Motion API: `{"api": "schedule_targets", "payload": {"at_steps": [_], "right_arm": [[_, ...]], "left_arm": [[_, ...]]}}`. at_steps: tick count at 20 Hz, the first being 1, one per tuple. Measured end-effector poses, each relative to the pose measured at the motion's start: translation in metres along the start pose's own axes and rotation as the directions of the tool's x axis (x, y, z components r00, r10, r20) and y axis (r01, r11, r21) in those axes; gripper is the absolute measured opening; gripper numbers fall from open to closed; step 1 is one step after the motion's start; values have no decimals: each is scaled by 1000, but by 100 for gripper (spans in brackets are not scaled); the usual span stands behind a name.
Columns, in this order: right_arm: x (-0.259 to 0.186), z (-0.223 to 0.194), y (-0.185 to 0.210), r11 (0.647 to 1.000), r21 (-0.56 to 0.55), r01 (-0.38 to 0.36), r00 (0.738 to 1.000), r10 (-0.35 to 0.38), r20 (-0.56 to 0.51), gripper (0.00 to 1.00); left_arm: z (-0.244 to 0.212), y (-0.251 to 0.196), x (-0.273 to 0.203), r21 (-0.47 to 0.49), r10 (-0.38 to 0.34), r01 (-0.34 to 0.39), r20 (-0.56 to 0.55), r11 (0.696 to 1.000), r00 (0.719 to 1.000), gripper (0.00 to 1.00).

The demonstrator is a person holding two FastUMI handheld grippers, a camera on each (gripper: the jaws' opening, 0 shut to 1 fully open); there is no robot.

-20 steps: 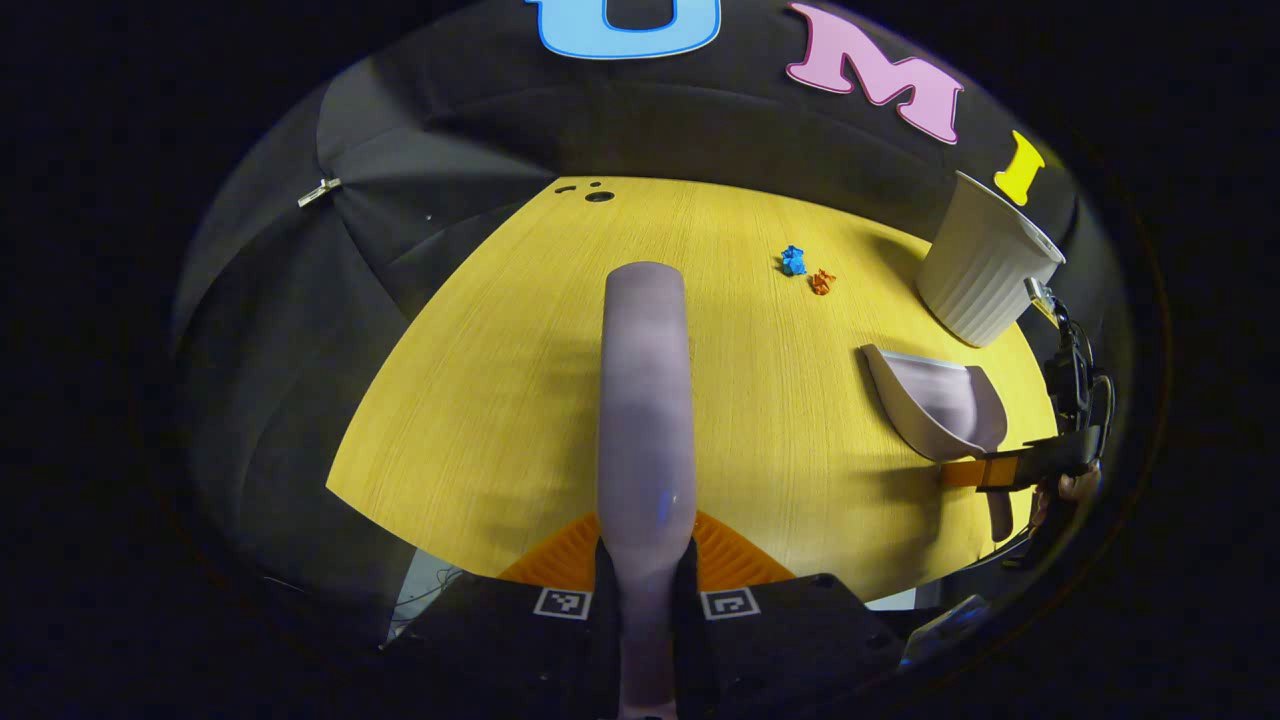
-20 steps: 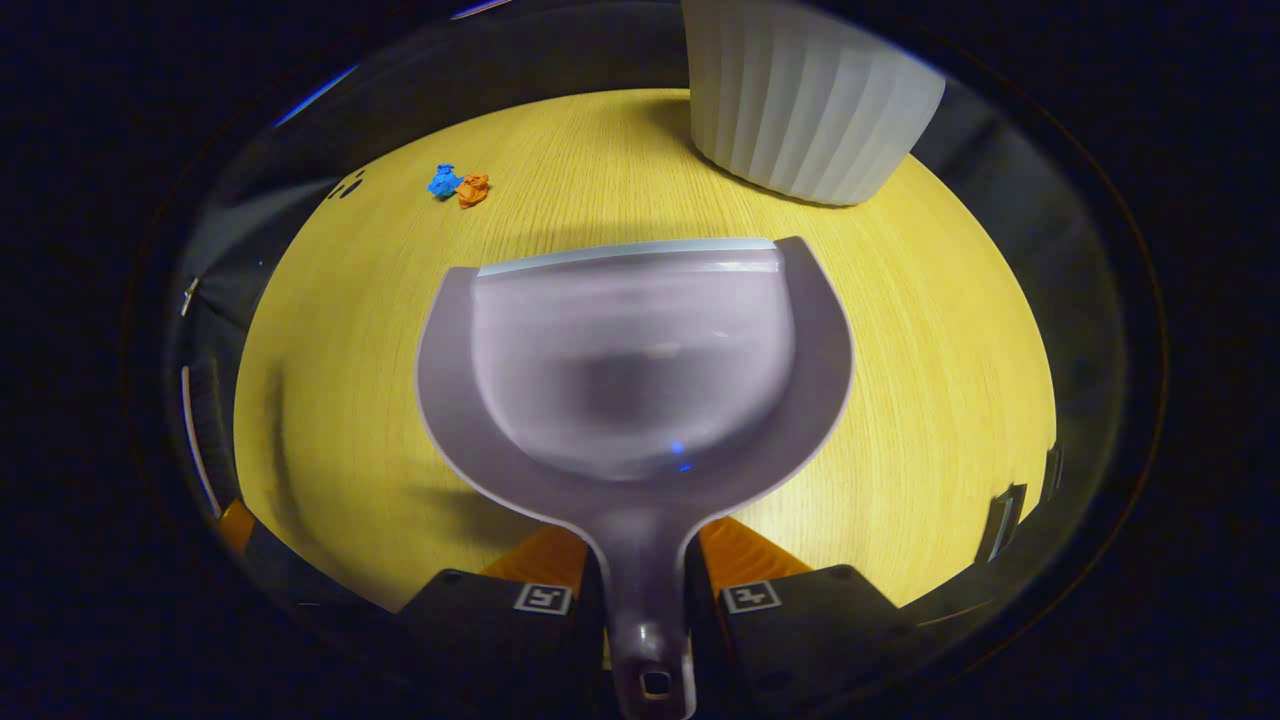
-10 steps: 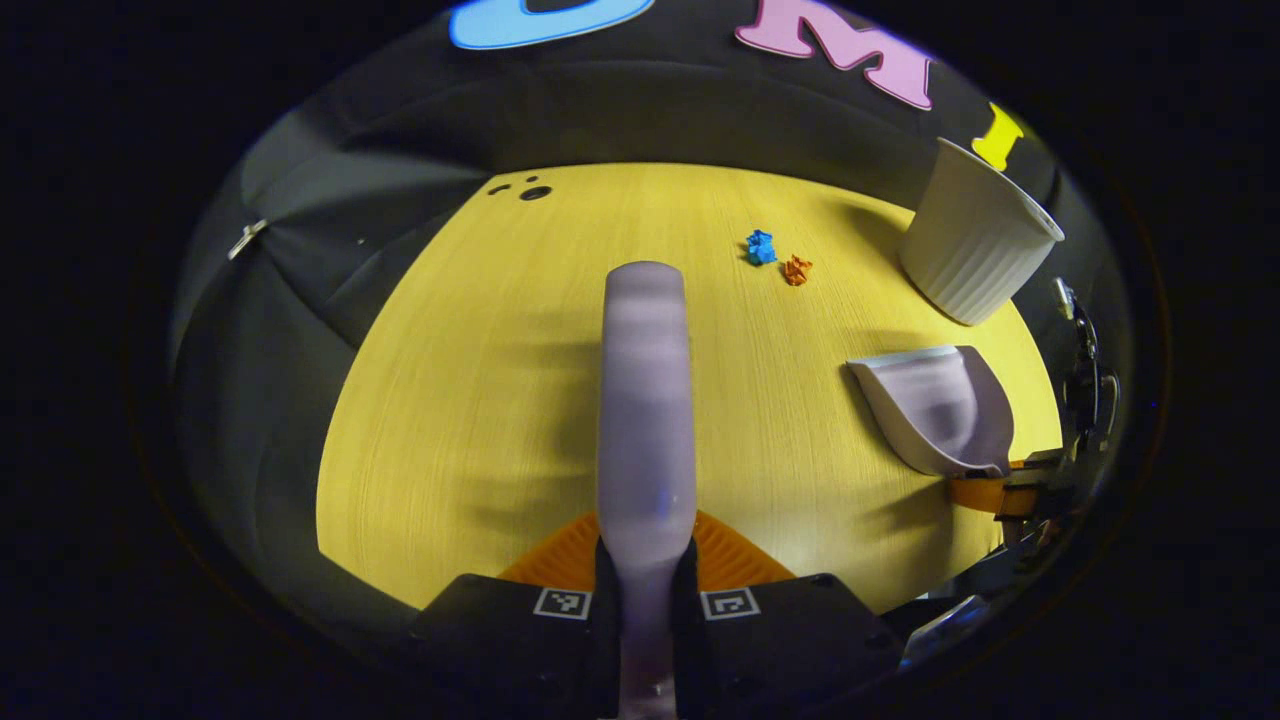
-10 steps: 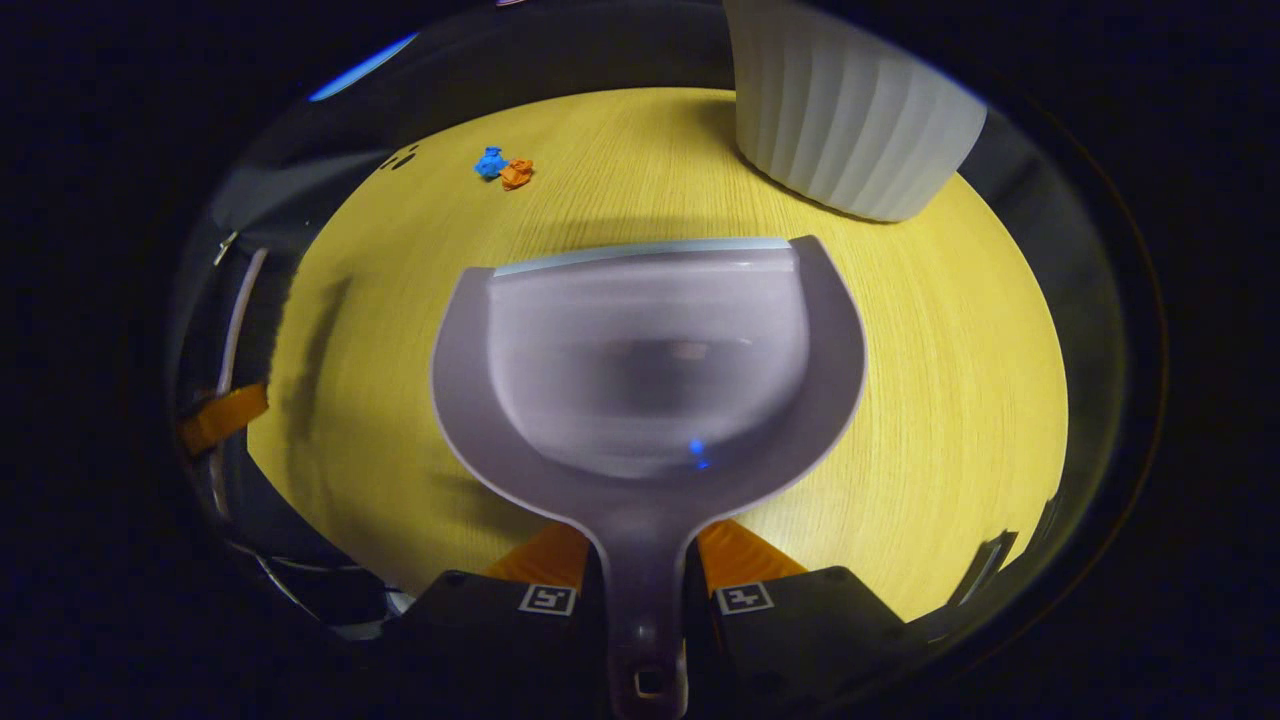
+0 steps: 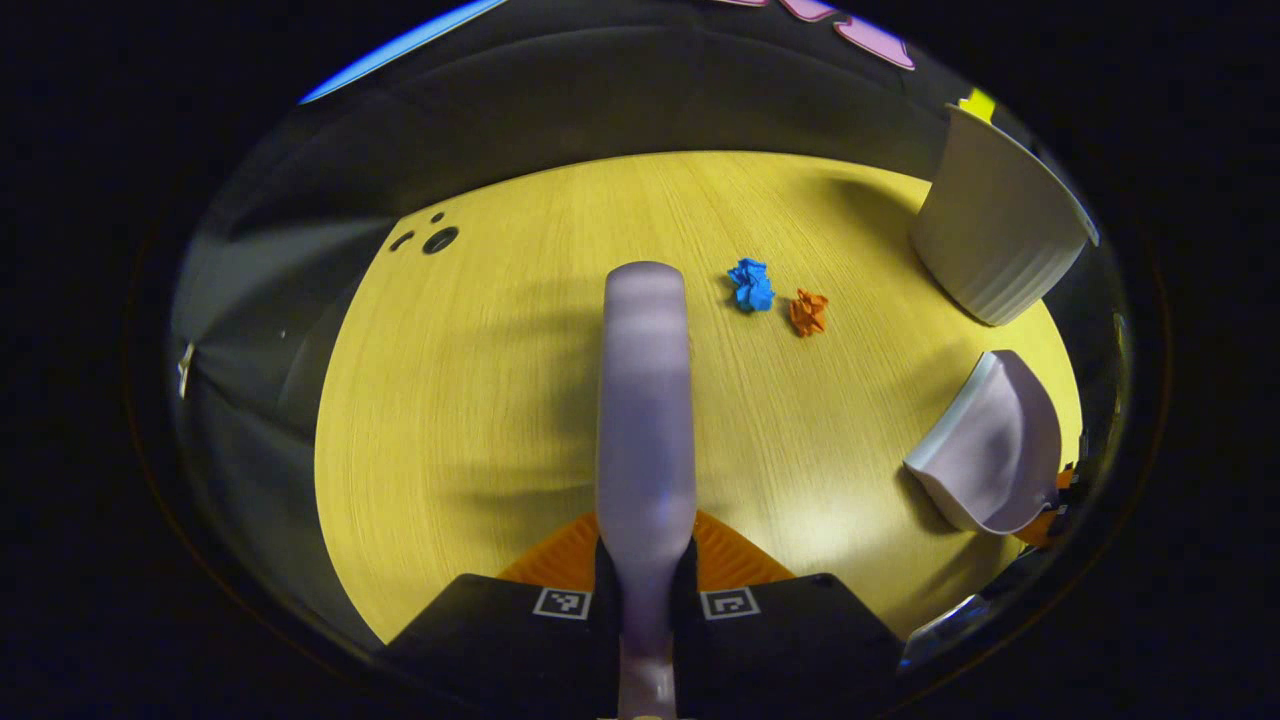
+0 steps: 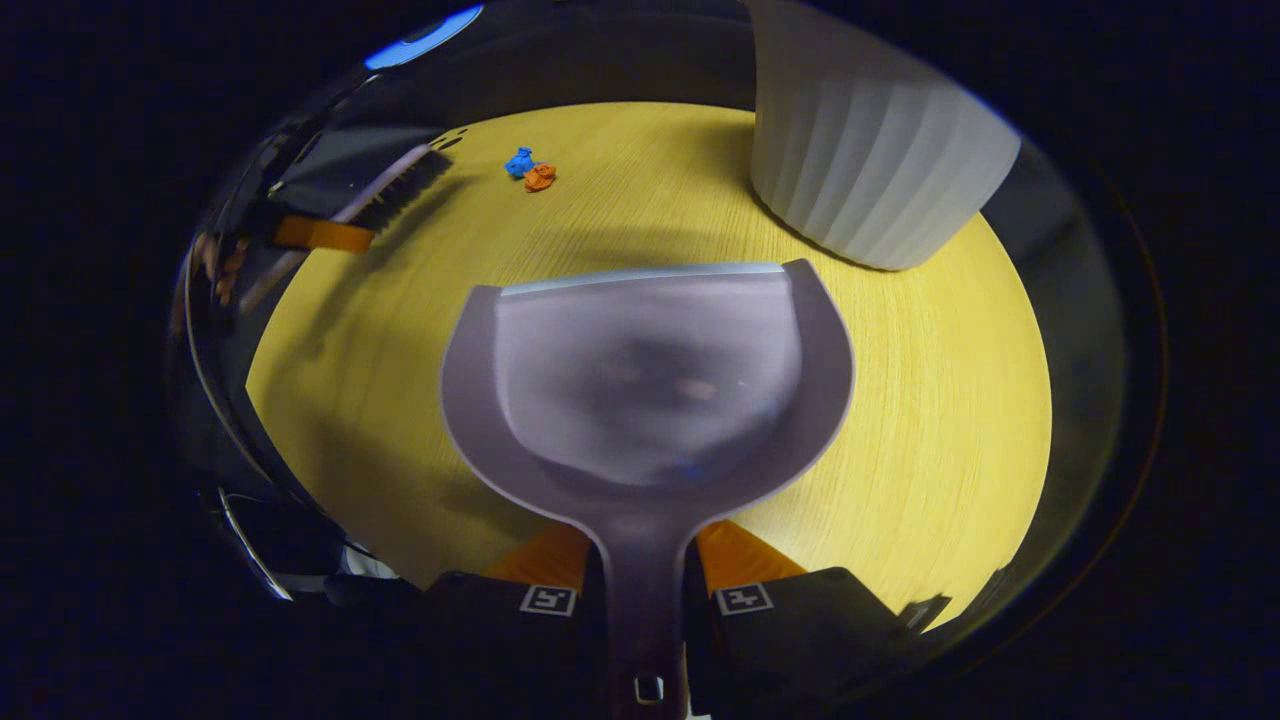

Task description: Pick up the small broom and dustpan from the desktop, sweep the trash into the dustpan with the broom, and then empty the trash into the garbage bin.

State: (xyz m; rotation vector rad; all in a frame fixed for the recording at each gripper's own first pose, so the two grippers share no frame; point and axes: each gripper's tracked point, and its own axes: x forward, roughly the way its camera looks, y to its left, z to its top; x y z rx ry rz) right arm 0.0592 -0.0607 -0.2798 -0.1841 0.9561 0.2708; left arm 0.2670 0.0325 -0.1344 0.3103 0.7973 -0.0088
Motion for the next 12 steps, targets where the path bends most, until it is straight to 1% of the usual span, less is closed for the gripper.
{"api": "schedule_targets", "payload": {"at_steps": [1, 2, 5, 7, 8, 9, 10, 11, 12], "right_arm": [[-2, 2, -5, 1000, -13, -3, 1000, 3, 6, 36], [-3, 3, -9, 1000, -24, -6, 1000, 6, 6, 36], [-8, 3, -16, 998, -61, -21, 1000, 21, -3, 35], [-10, 3, -19, 996, -78, -36, 999, 35, -8, 35], [-10, 2, -20, 996, -83, -44, 999, 43, -13, 35], [-10, 2, -22, 995, -87, -49, 999, 48, -16, 35], [-9, 1, -22, 994, -91, -54, 998, 52, -22, 35], [-10, -1, -22, 994, -97, -59, 998, 57, -29, 35], [-10, -3, -21, 992, -108, -63, 998, 60, -33, 35]], "left_arm": [[10, 2, 8, 34, 14, -14, -8, 999, 1000, 22], [22, 3, 15, 59, 28, -28, -14, 998, 999, 26], [49, 1, 34, 131, 31, -28, -21, 991, 999, 26], [63, 4, 50, 224, 50, -43, -26, 974, 998, 26], [69, 4, 57, 265, 56, -46, -27, 963, 998, 23], [73, 3, 63, 302, 51, -37, -36, 953, 998, 26], [78, 2, 65, 340, 54, -39, -32, 940, 998, 23], [86, -2, 68, 368, 43, -32, -24, 929, 999, 24], [90, -10, 69, 390, 12, -2, -22, 921, 1000, 27]]}}
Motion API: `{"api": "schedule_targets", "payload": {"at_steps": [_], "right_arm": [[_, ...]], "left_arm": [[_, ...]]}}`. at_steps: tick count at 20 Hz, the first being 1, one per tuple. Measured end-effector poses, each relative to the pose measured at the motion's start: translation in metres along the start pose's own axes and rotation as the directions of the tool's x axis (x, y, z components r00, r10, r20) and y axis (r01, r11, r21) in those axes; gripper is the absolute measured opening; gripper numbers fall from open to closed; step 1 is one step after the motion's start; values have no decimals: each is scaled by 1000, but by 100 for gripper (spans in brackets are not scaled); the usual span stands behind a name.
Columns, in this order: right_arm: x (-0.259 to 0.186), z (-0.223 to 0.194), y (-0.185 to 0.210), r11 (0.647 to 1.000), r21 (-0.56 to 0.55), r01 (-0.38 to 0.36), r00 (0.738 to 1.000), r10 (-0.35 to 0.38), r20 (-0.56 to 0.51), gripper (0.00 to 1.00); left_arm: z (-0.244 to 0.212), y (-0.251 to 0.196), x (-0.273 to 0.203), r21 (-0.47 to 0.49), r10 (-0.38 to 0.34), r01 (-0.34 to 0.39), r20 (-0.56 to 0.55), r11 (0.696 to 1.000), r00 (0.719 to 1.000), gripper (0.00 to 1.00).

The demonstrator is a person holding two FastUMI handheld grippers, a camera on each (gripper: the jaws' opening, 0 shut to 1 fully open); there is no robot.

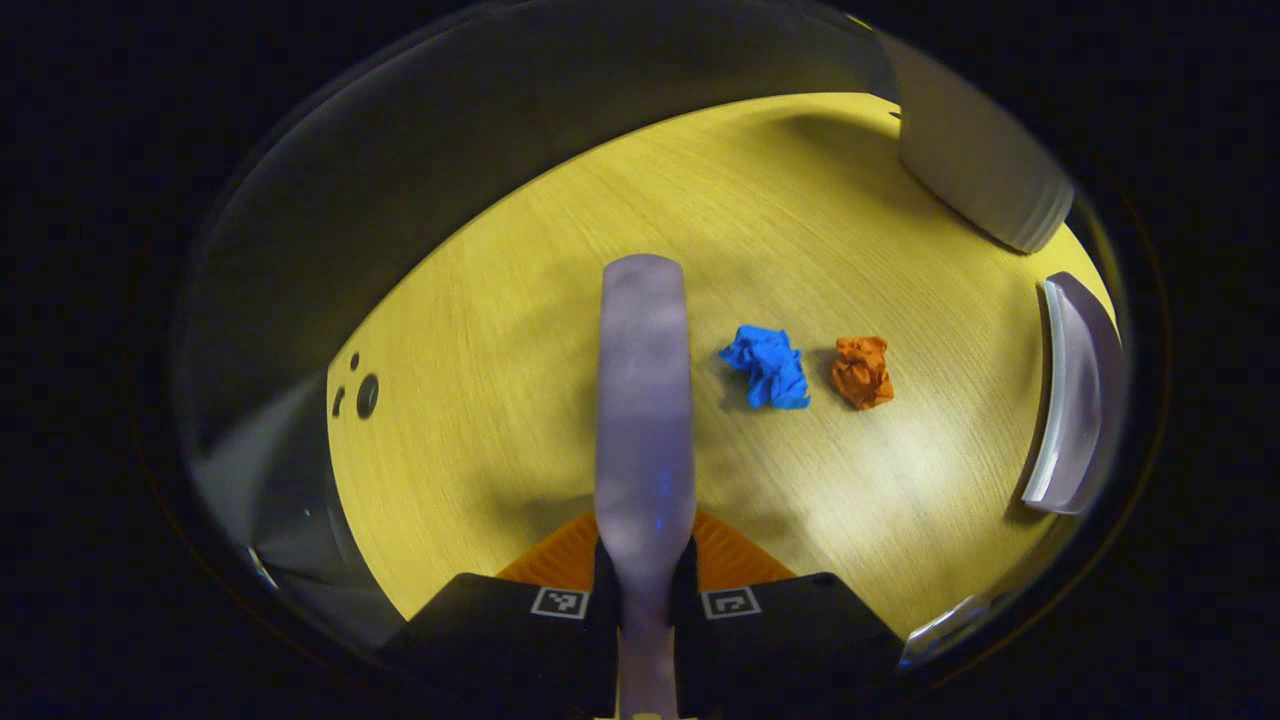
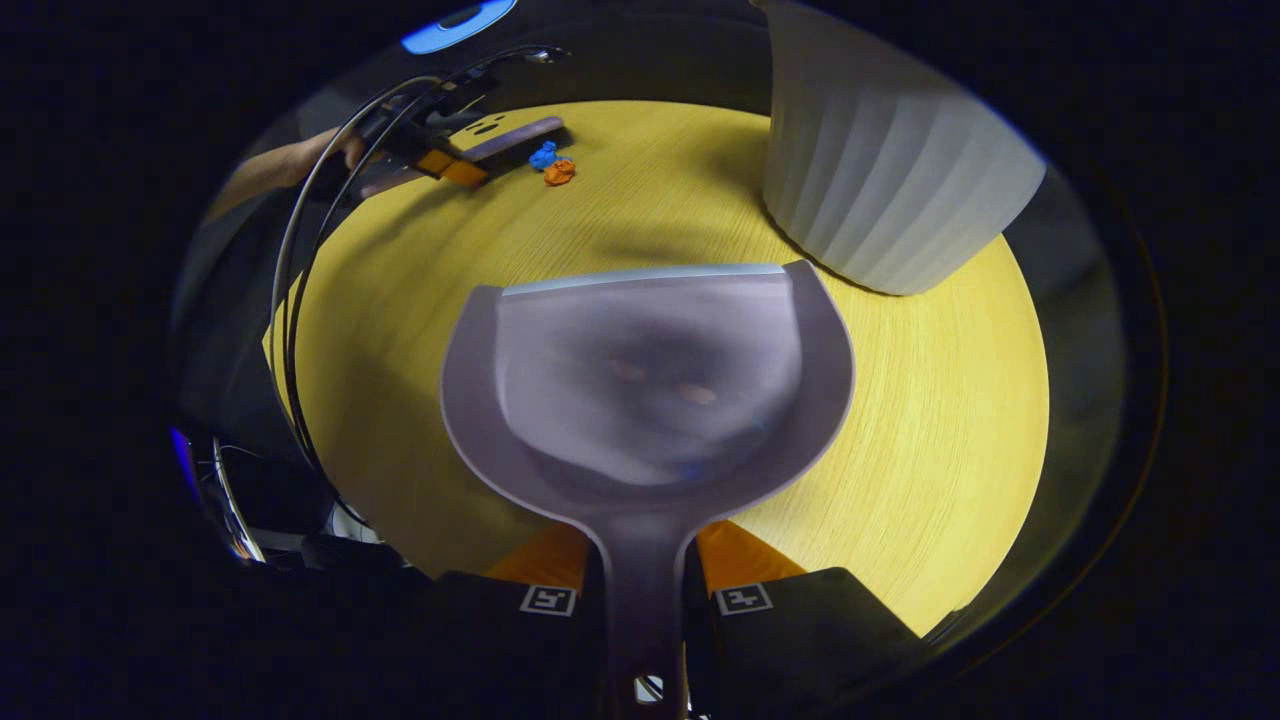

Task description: Pick up the small broom and dustpan from the desktop, sweep the trash into the dustpan with the broom, and then empty the trash into the garbage bin.

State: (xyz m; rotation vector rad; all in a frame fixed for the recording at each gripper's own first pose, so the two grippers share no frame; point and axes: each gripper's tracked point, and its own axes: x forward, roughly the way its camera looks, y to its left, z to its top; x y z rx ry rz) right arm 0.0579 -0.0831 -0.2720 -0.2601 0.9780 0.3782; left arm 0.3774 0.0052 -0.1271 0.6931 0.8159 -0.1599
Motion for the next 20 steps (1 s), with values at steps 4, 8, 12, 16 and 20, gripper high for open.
{"api": "schedule_targets", "payload": {"at_steps": [4, 8, 12, 16, 20], "right_arm": [[-1, -4, 5, 999, -43, -13, 1000, 13, -3, 36], [1, -9, 5, 997, -81, -18, 1000, 17, -13, 36], [7, -16, 5, 995, -96, -26, 1000, 25, -8, 35], [5, -17, 7, 992, -120, -26, 1000, 26, 3, 36], [3, -23, 6, 989, -145, -21, 1000, 23, 12, 35]], "left_arm": [[11, -40, -5, 134, -133, 132, -3, 982, 991, 27], [8, -91, -12, 254, -240, 249, -66, 935, 969, 27], [-5, -154, -41, 362, -318, 337, -112, 869, 941, 28], [-22, -211, -65, 377, -444, 487, -200, 788, 873, 28], [-50, -259, -91, 293, -577, 635, -267, 715, 772, 28]]}}
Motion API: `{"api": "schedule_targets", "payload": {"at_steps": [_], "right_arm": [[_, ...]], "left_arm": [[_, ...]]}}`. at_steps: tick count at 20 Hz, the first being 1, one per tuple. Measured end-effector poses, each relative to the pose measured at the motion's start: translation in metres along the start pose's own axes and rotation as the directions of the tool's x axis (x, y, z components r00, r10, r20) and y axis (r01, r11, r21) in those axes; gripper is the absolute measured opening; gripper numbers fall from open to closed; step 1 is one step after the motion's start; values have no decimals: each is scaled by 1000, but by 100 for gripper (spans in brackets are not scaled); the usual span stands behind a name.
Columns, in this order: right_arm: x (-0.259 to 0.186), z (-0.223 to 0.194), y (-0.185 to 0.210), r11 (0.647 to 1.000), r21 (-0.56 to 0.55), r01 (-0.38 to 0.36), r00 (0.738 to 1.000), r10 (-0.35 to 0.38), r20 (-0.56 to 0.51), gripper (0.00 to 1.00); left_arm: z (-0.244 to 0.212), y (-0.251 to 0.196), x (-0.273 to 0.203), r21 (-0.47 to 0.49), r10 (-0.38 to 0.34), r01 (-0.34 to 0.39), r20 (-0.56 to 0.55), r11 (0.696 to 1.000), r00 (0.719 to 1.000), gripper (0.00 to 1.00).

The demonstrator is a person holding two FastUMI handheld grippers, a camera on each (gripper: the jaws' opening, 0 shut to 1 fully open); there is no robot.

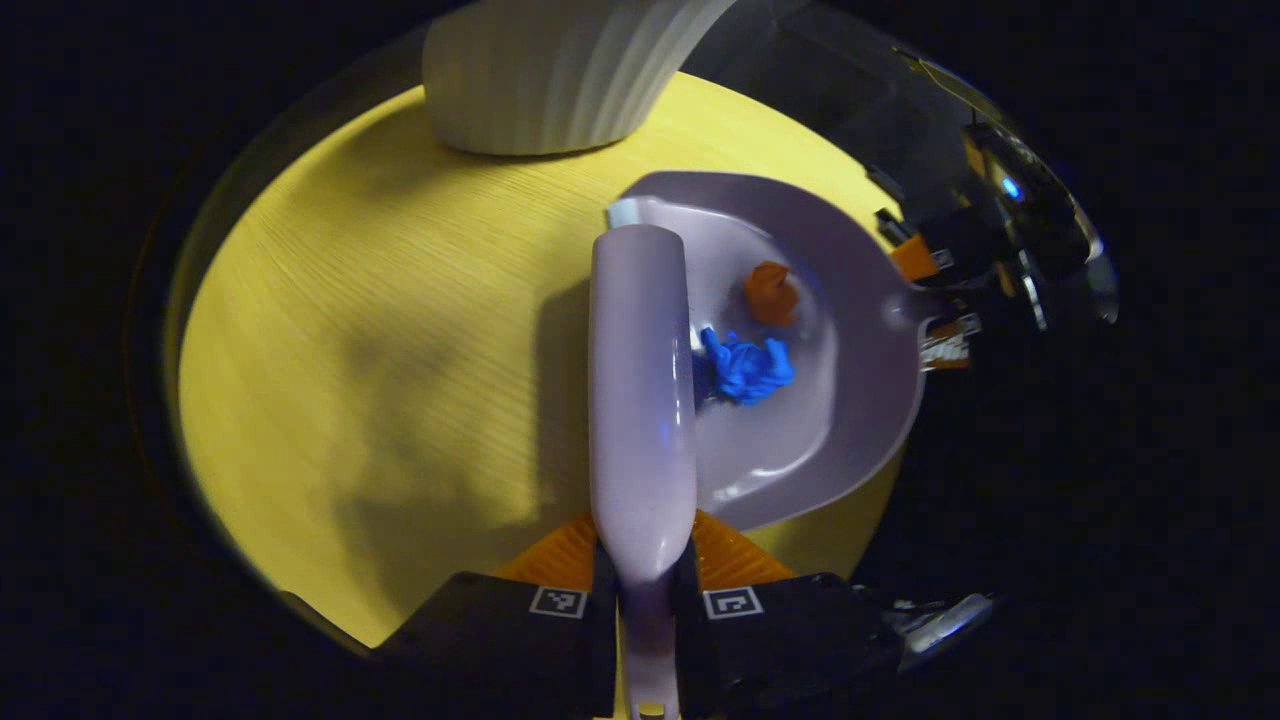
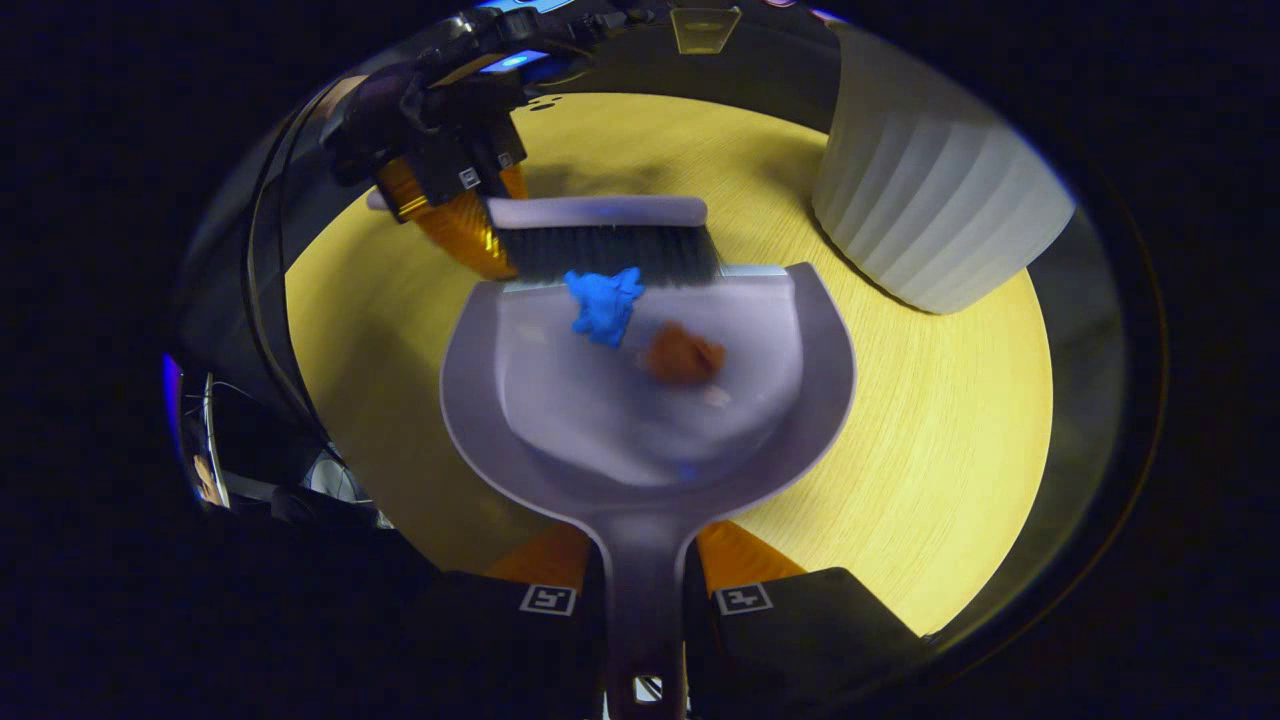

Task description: Pick up the small broom and dustpan from the desktop, sweep the trash into the dustpan with the broom, and then empty the trash into the garbage bin.

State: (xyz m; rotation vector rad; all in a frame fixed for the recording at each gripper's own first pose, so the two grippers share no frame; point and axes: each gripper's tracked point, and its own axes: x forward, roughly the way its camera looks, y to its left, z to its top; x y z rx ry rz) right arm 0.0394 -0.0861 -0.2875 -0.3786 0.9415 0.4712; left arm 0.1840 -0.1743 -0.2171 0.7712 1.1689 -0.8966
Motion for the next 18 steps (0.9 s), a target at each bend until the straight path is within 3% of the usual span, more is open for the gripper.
{"api": "schedule_targets", "payload": {"at_steps": [1, 3, 7, 9, 13, 18], "right_arm": [[0, -4, -1, 1000, -7, 3, 1000, -3, 5, 40], [-5, -11, 0, 1000, -11, 11, 1000, -10, 10, 35], [-6, -12, 0, 997, 70, 22, 999, -24, 25, 39], [-6, -12, -1, 994, 111, 15, 1000, -18, 24, 35], [-23, 0, 1, 990, 138, 40, 998, -47, 44, 35], [-65, 6, 3, 984, 166, 68, 994, -81, 71, 35]], "left_arm": [[-1, 1, -8, -19, -21, 21, 2, 1000, 1000, 28], [-4, -14, -6, -69, -42, 43, 16, 997, 999, 28], [-8, -11, -15, -167, 104, -84, 116, 982, 988, 27], [-13, -15, -29, -238, 158, -113, 180, 965, 971, 28], [-32, -19, -53, -360, 283, -161, 317, 919, 905, 27], [-74, -16, -74, -493, 405, -182, 392, 851, 826, 25]]}}
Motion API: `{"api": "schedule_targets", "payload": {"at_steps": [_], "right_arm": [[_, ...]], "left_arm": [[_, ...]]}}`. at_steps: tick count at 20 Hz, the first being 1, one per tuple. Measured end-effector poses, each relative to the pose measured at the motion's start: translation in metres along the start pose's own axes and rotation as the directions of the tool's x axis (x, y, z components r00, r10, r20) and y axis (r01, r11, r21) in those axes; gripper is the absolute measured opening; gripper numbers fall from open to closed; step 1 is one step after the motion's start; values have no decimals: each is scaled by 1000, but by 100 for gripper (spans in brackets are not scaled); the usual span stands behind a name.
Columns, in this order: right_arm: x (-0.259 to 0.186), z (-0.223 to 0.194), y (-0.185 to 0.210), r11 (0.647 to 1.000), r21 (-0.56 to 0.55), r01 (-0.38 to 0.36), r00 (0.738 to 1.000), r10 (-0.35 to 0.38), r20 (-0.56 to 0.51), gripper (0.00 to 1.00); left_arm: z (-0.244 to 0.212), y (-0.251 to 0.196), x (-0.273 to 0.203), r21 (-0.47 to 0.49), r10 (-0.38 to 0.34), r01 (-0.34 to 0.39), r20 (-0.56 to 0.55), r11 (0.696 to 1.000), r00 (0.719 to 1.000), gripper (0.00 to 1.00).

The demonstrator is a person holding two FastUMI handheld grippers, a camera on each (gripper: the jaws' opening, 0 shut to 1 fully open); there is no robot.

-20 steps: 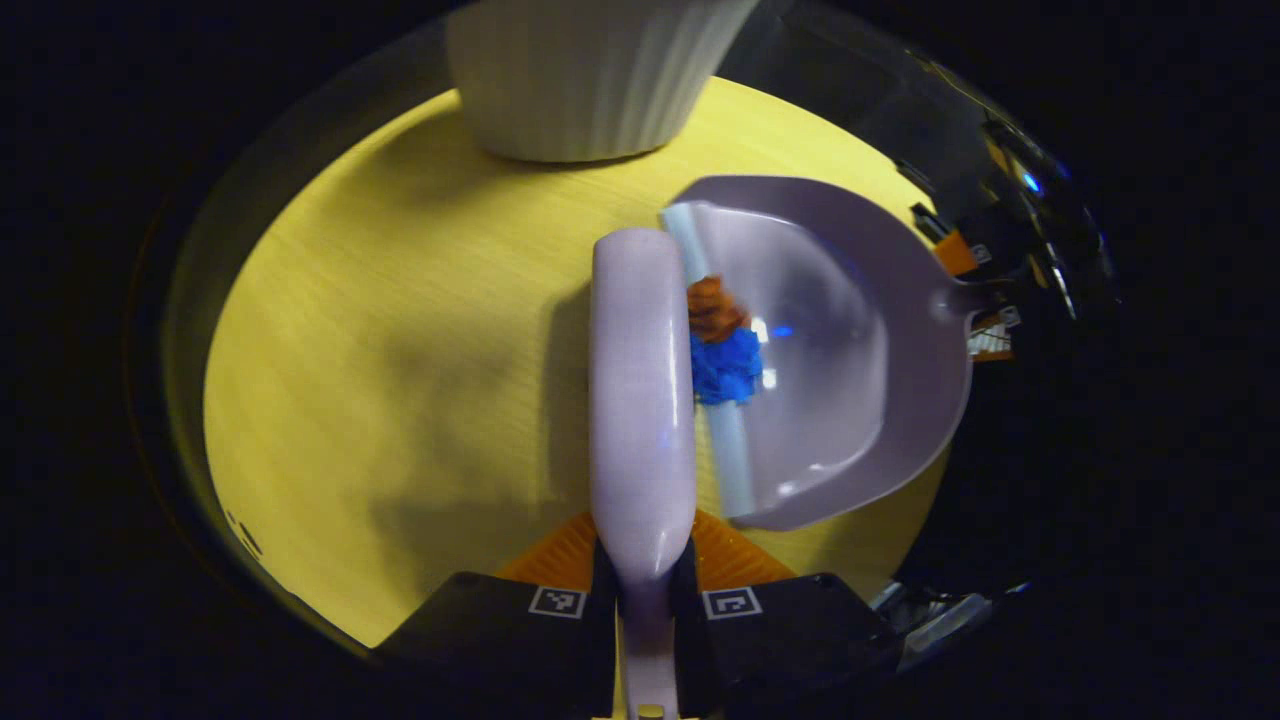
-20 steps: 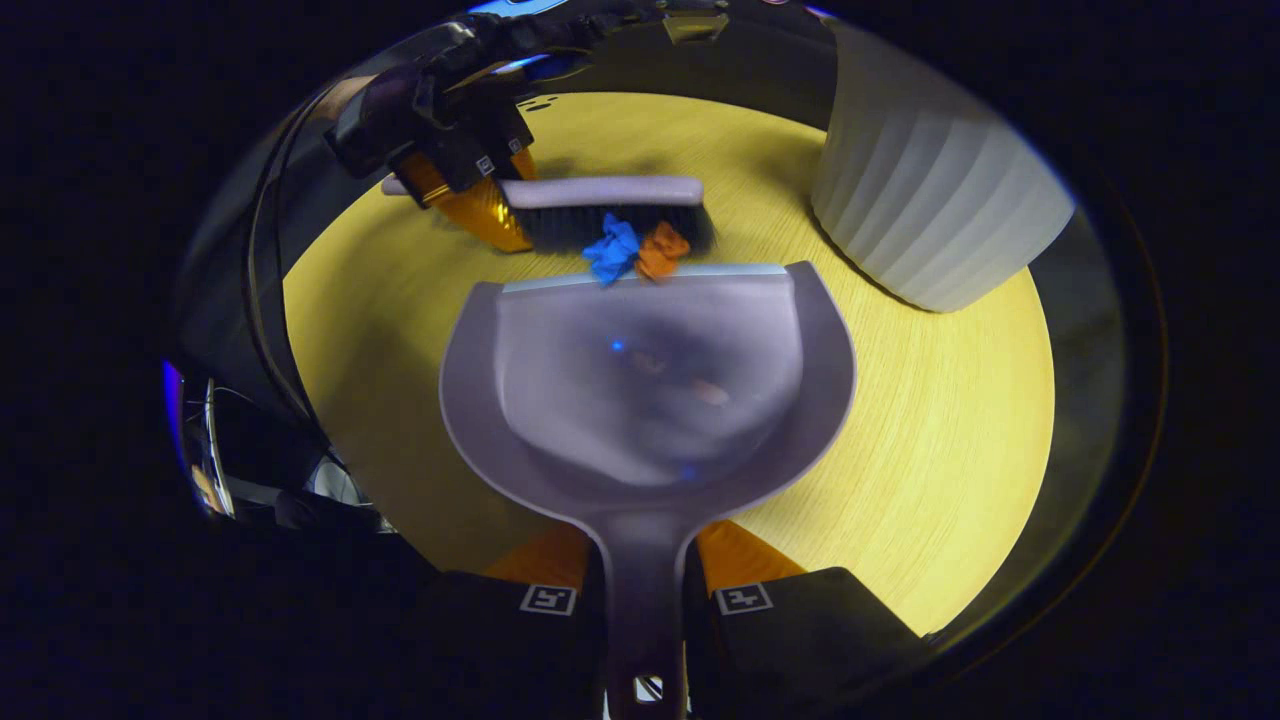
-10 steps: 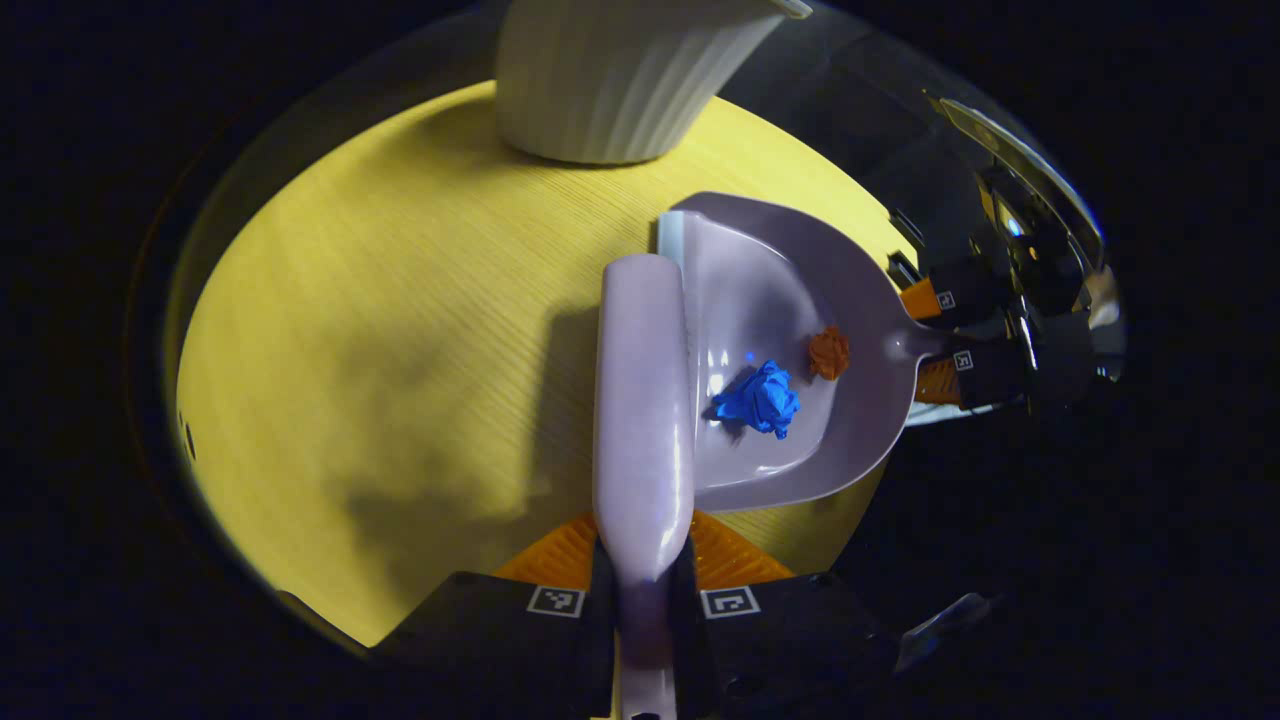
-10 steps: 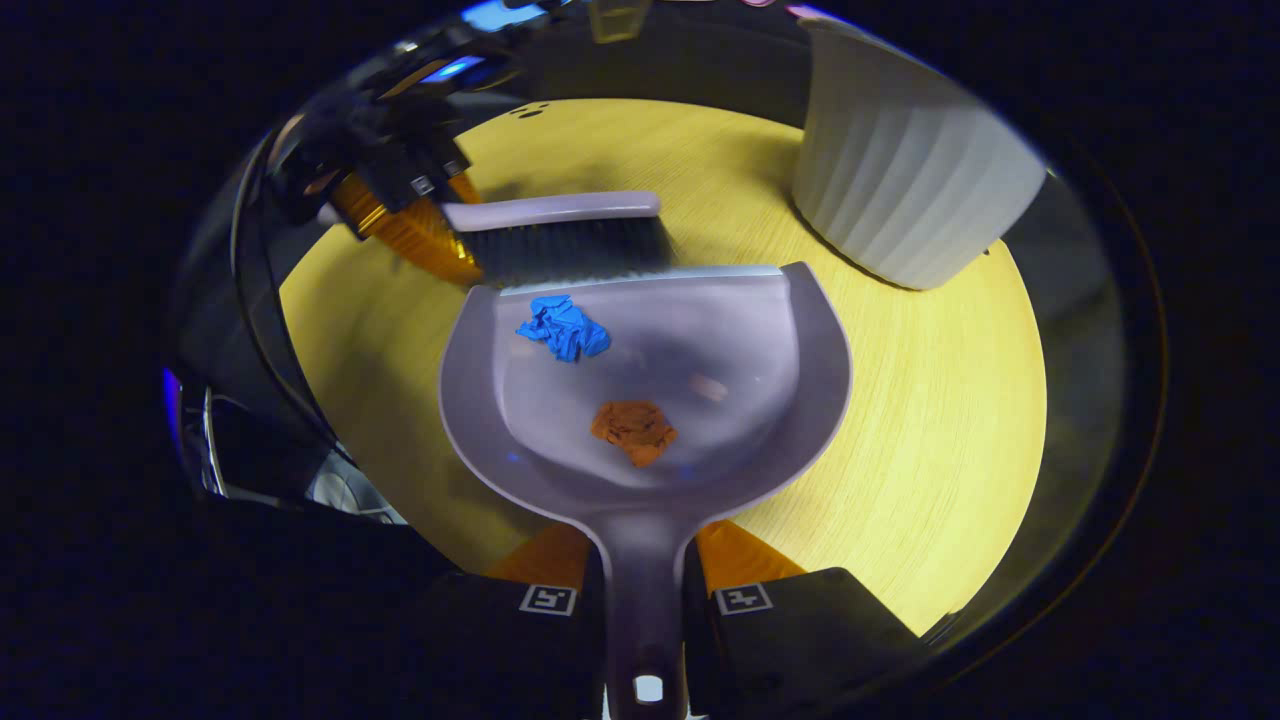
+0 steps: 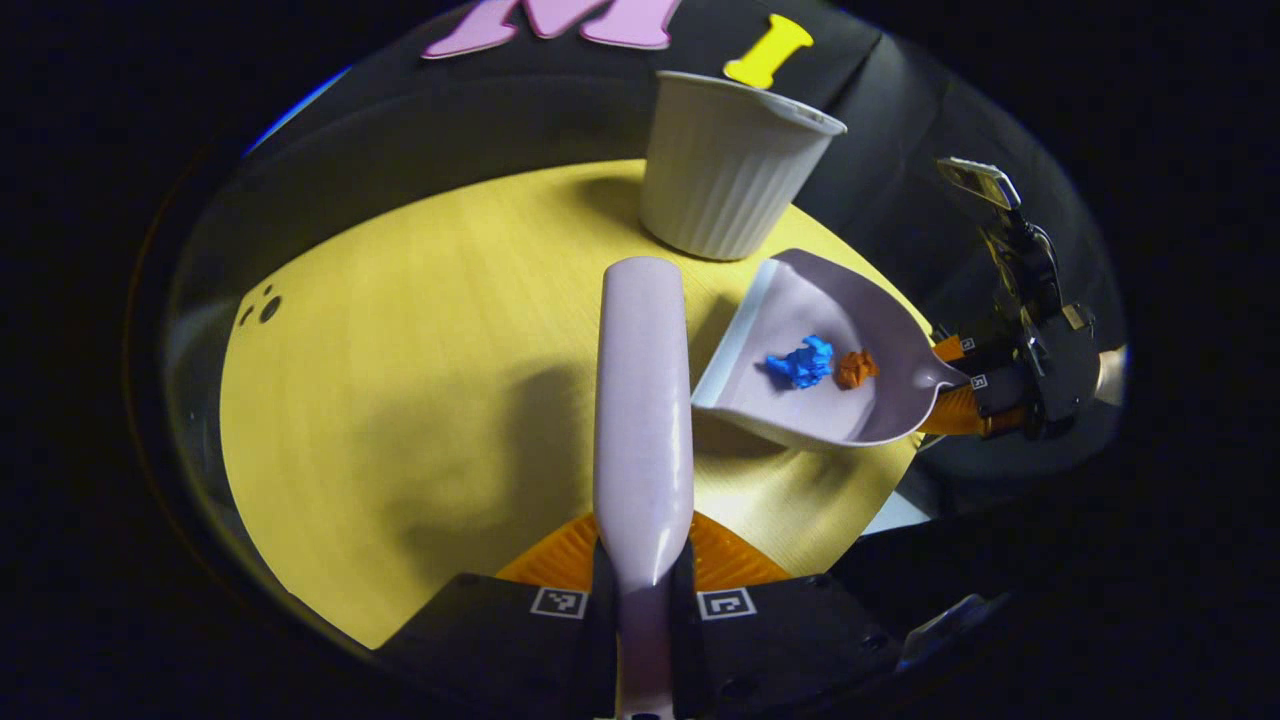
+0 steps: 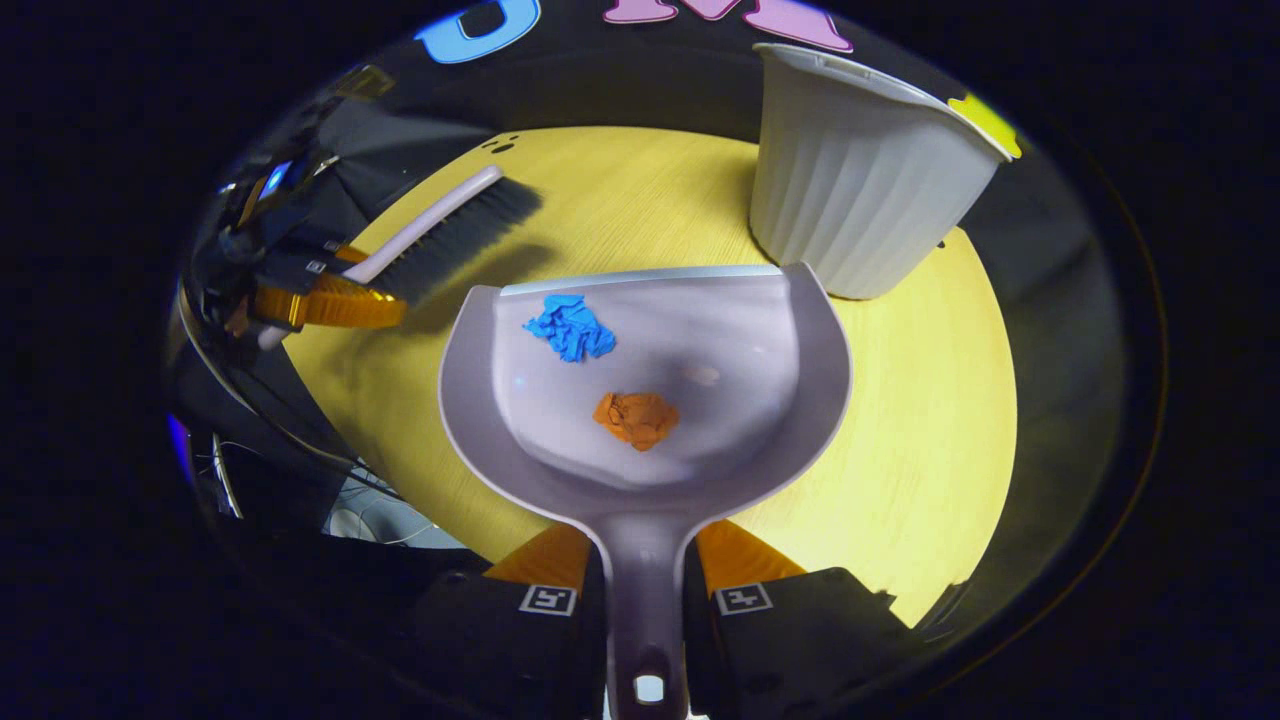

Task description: Pick up the small broom and dustpan from the desktop, sweep the trash into the dustpan with the broom, and then empty the trash into the garbage bin.

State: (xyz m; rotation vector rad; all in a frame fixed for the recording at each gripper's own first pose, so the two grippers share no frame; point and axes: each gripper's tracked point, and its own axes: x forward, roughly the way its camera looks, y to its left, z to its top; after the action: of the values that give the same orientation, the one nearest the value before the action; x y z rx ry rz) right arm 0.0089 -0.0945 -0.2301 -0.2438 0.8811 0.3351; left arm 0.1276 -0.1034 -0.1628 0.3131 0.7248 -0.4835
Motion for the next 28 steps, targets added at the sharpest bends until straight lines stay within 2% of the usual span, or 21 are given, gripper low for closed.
{"api": "schedule_targets", "payload": {"at_steps": [2, 3, 4, 8, 9, 10, 15, 17, 18, 19, 20, 22, 25, 28], "right_arm": [[-23, 3, -2, 1000, 13, 22, 1000, -22, 17, 35], [-35, 4, -4, 999, 25, 29, 999, -30, 22, 31], [-49, 4, -6, 999, 40, 35, 999, -36, 18, 35], [-106, 17, -11, 988, 149, 31, 999, -35, 30, 35], [-124, 23, -14, 983, 182, 32, 998, -40, 40, 39], [-141, 27, -18, 975, 219, 42, 998, -51, 39, 35], [-205, 81, -40, 939, 342, 18, 992, -59, 112, 35], [-213, 99, -63, 935, 353, 37, 988, -86, 124, 35], [-212, 107, -75, 932, 359, 54, 987, -105, 124, 40], [-212, 116, -88, 931, 357, 73, 985, -124, 121, 35], [-210, 126, -100, 933, 349, 88, 983, -138, 121, 35], [-200, 145, -122, 930, 350, 111, 979, -163, 122, 35], [-180, 177, -157, 905, 400, 145, 969, -212, 126, 35], [-155, 196, -194, 888, 404, 219, 951, -287, 115, 35]], "left_arm": [[-21, 18, -3, -51, 25, -23, 27, 998, 999, 25], [-36, 27, 1, -73, 33, -30, 39, 997, 999, 25], [-49, 33, 6, -87, 41, -36, 48, 996, 998, 25], [-96, 35, 21, -126, 44, -37, 50, 991, 998, 24], [-96, 38, 21, -127, 42, -36, 47, 991, 998, 25], [-92, 40, 20, -125, 39, -33, 46, 992, 998, 25], [-77, 42, 12, -164, 41, -30, 61, 986, 997, 25], [-77, 40, 13, -196, 47, -32, 72, 980, 996, 25], [-75, 41, 11, -212, 53, -35, 78, 977, 996, 25], [-75, 42, 9, -224, 59, -38, 86, 974, 995, 24], [-72, 45, 6, -234, 71, -47, 95, 971, 993, 25], [-69, 49, -2, -256, 101, -72, 103, 964, 990, 25], [-69, 56, -17, -307, 136, -93, 122, 947, 983, 24], [-67, 54, -25, -345, 150, -95, 134, 934, 980, 24]]}}
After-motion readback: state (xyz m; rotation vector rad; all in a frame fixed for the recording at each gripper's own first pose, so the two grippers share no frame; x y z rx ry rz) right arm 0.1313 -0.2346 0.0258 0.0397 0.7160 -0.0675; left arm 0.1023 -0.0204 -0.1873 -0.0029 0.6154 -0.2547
